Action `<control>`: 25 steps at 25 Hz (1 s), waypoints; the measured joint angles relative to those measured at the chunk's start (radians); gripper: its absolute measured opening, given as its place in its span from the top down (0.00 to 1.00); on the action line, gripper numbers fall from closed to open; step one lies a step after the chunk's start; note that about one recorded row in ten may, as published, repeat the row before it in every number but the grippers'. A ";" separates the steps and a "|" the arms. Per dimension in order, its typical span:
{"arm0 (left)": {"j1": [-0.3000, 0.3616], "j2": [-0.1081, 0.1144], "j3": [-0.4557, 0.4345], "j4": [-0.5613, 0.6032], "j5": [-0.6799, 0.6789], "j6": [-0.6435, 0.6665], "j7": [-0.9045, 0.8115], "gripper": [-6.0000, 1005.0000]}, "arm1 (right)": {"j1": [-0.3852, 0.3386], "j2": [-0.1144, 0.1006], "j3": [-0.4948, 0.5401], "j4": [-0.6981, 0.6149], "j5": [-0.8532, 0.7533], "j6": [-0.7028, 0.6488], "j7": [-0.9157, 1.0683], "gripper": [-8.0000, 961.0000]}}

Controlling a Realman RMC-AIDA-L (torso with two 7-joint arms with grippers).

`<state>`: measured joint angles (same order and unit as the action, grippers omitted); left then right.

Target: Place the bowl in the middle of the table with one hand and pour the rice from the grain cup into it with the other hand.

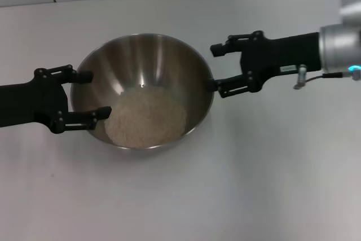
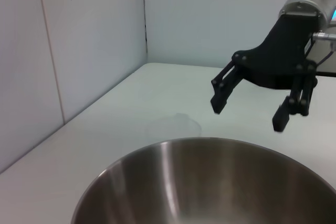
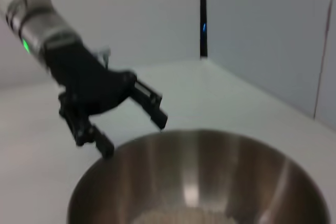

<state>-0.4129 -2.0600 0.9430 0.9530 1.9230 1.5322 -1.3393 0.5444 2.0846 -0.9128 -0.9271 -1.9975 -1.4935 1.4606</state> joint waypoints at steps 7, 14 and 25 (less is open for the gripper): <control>-0.006 0.000 0.003 0.015 0.024 0.000 -0.029 0.17 | 0.011 0.001 -0.102 -0.061 -0.022 0.039 0.071 0.14; -0.007 0.000 0.005 0.016 0.028 0.000 -0.034 0.17 | 0.009 0.000 -0.111 -0.068 -0.025 0.042 0.080 0.14; -0.007 -0.001 0.005 0.018 0.028 0.000 -0.034 0.17 | 0.001 0.000 -0.113 -0.083 -0.026 0.048 0.081 0.14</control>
<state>-0.4203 -2.0613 0.9480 0.9710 1.9513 1.5324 -1.3732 0.5458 2.0850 -1.0254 -1.0101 -2.0234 -1.4457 1.5419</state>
